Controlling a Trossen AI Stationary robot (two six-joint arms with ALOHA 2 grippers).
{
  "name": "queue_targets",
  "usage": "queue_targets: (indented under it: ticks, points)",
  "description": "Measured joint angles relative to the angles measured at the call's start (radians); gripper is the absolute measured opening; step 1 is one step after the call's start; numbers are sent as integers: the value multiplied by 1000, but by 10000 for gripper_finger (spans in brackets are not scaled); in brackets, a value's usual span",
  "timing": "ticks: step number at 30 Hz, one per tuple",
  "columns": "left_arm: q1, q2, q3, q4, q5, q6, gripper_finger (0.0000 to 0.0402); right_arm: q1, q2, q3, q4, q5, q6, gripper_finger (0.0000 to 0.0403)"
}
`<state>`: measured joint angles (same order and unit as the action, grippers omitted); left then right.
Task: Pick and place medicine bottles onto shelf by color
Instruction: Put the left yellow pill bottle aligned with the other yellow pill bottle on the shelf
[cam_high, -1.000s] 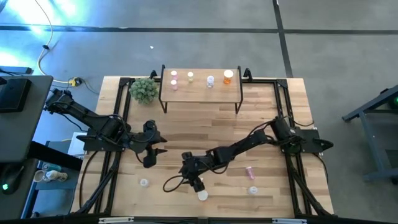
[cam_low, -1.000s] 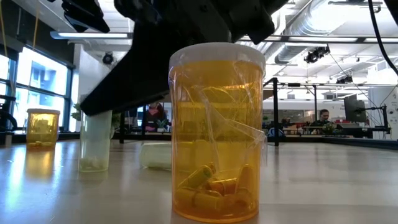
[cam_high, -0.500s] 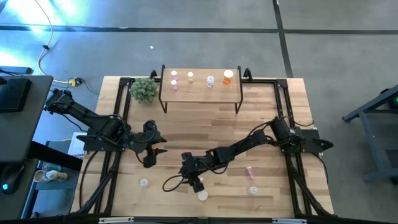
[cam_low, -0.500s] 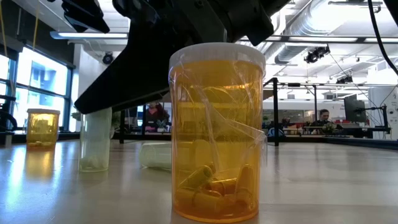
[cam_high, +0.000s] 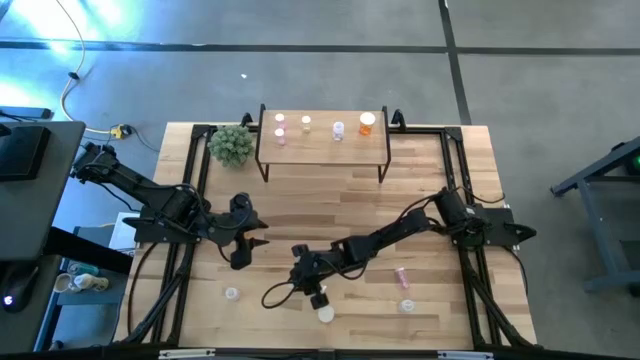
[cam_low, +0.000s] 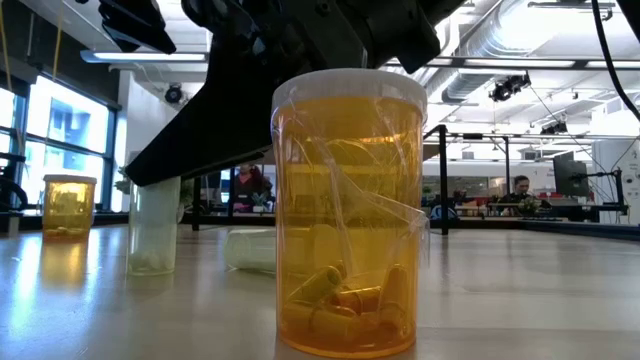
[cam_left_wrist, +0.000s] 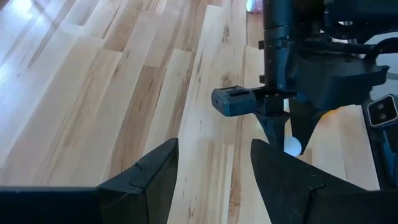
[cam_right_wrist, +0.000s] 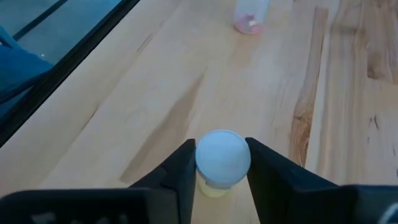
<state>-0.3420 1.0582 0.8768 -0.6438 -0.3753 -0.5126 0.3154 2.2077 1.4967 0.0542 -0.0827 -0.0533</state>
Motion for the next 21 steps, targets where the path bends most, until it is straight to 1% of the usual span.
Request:
queue_targets:
  ticks: [6,13,15,18,21]
  points:
    - [0,-24,0,-26,-57,-8,193,-14,-34,0,-40,1,-27,107]
    - [1,-125,0,-37,-69,-9,193,-54,-137,0,-104,7,-43,106]
    - [1,-150,0,-37,-85,-8,193,-70,-177,0,-114,38,-63,105]
    - [1,-184,0,-40,-86,-8,193,-97,-238,0,-138,108,-94,105]
    - [1,-201,0,-41,-85,-7,193,-135,-302,0,-136,152,-131,105]
